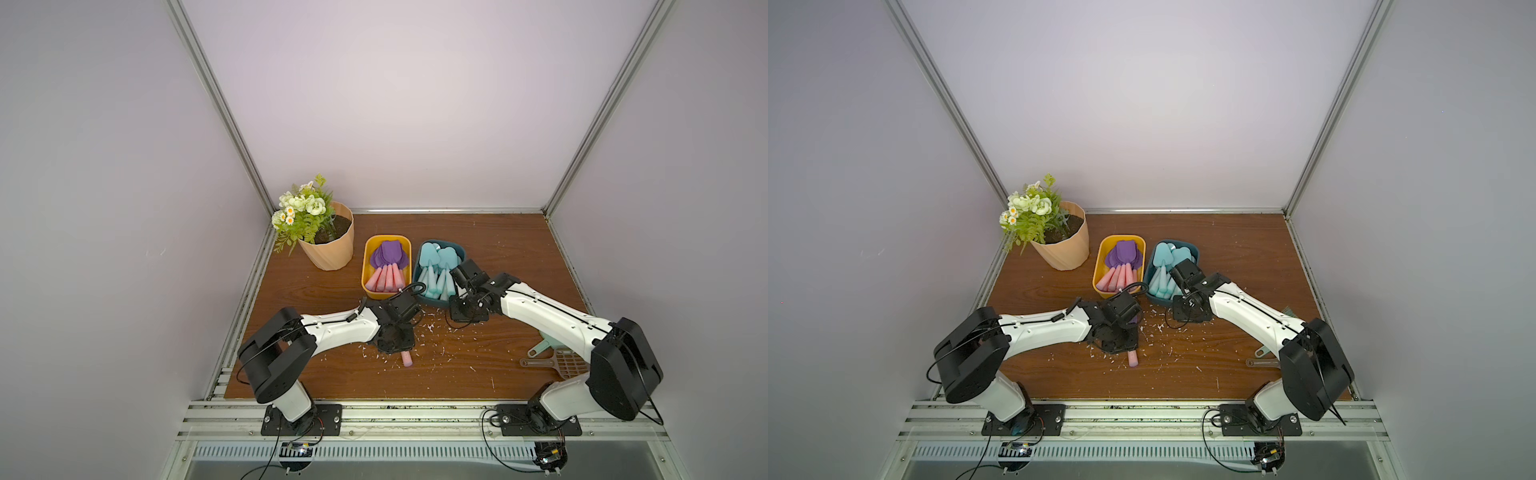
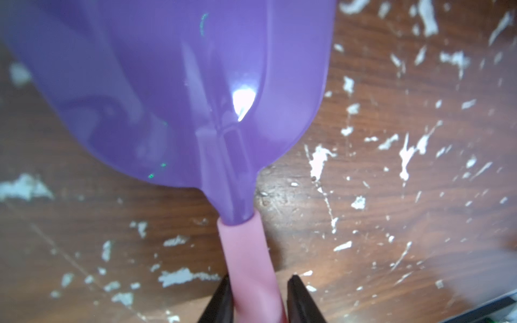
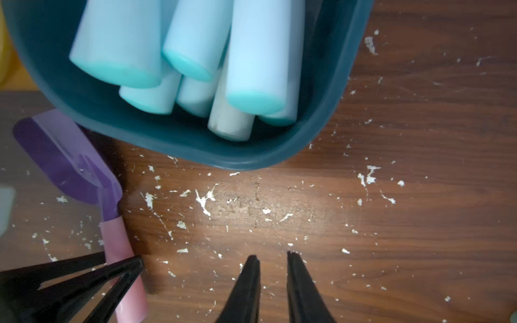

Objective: Sort the small shovels by color and place them into the storage box
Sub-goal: Pick up the shovel from the center of the board, then place the shovel in the storage box.

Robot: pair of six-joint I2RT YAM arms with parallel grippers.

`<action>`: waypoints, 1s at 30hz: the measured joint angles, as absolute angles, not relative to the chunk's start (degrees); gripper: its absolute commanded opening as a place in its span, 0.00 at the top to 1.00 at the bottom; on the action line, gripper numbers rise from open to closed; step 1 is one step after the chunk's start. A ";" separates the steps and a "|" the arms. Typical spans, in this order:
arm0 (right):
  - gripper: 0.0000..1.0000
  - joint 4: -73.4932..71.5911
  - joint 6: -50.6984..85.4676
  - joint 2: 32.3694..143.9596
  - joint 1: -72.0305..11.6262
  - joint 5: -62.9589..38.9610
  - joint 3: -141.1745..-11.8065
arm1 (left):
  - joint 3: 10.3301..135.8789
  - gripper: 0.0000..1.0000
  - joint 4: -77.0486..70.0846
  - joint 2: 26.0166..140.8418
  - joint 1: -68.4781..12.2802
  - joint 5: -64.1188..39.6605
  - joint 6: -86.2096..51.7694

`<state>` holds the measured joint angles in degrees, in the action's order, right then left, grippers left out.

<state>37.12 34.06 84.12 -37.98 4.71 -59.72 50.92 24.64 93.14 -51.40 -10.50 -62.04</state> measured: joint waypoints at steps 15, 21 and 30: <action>0.76 35.35 35.29 83.88 -35.57 6.55 -59.27 | 60.69 0.99 42.15 81.71 -51.72 -5.41 -58.35; 0.76 35.22 35.83 84.79 -34.39 7.70 -61.67 | 72.88 0.99 46.00 82.94 -45.17 -3.70 -52.27; 0.76 34.92 36.14 87.07 -33.93 7.75 -64.73 | 91.74 0.99 46.52 103.77 -28.16 -4.86 -36.88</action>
<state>34.92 36.14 87.07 -33.93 7.75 -64.73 91.74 46.52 103.77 -28.16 -4.86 -36.88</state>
